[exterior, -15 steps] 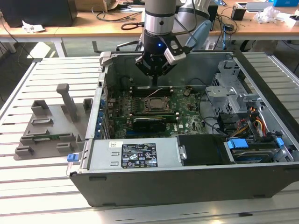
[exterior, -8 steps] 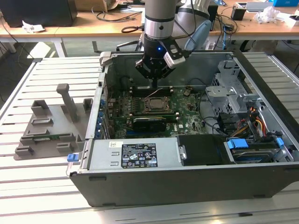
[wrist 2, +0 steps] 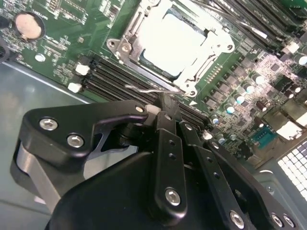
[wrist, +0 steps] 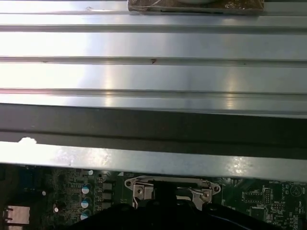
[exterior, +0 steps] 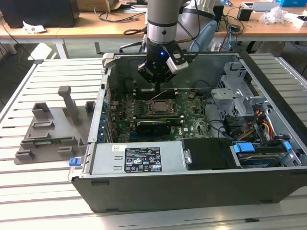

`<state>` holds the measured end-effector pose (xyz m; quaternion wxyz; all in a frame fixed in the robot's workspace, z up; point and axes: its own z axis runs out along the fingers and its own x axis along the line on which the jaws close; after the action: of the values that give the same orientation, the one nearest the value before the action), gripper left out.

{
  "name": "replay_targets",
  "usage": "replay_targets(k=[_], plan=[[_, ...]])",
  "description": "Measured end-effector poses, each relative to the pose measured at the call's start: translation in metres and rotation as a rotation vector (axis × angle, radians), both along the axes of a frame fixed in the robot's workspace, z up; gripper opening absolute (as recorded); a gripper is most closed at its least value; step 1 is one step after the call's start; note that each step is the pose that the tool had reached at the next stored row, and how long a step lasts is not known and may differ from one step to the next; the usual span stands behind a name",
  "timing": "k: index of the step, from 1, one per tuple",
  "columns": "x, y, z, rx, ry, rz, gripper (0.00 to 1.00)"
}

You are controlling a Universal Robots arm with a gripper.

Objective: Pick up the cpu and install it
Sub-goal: 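Install the first cpu locking lever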

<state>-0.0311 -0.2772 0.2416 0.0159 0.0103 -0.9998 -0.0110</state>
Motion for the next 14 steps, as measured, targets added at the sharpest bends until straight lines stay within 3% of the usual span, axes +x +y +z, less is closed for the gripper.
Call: replay_targets(k=[6, 14], plan=[[-0.009, -0.0005, -0.0056, 0.0069, 0.0001, 0.0, 0.11], [-0.01, -0.0005, -0.0189, 0.0074, 0.0001, 0.0, 0.11]])
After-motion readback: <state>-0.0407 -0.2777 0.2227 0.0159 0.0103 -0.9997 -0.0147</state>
